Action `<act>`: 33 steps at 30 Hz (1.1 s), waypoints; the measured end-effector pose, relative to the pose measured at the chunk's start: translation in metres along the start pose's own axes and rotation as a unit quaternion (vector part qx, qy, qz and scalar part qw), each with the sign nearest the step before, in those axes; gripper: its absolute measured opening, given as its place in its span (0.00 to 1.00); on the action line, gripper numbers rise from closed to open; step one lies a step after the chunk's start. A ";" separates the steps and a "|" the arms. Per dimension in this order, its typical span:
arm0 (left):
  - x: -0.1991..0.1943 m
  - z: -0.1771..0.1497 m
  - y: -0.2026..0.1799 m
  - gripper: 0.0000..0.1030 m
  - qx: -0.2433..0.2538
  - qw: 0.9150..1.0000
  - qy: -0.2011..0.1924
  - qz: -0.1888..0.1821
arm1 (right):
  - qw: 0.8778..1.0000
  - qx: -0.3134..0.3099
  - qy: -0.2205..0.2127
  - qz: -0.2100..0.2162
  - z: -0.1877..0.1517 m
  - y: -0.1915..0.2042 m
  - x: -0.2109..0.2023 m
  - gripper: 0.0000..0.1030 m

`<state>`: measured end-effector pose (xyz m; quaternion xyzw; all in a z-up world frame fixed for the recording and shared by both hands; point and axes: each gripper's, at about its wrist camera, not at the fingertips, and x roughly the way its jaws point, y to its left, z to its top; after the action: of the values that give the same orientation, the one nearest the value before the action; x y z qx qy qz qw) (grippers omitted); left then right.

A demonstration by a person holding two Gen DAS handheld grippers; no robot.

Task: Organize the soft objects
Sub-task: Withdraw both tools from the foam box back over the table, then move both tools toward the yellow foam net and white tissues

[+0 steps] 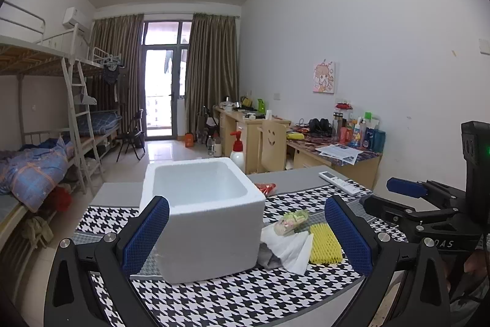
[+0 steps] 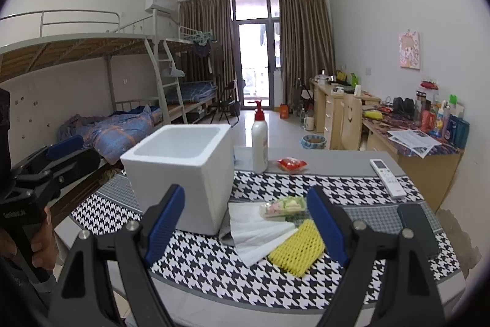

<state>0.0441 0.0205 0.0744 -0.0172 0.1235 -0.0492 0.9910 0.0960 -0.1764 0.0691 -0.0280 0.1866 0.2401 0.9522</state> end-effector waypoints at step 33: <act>0.050 -0.055 -0.041 0.99 0.013 0.996 0.045 -0.073 | 0.998 0.029 0.036 -0.051 -0.039 -0.037 0.006 0.82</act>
<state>0.0746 -0.0266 0.0112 -0.0111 0.1653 -0.1236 0.9784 0.1042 -0.2118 0.0292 -0.0188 0.2256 0.1846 0.9564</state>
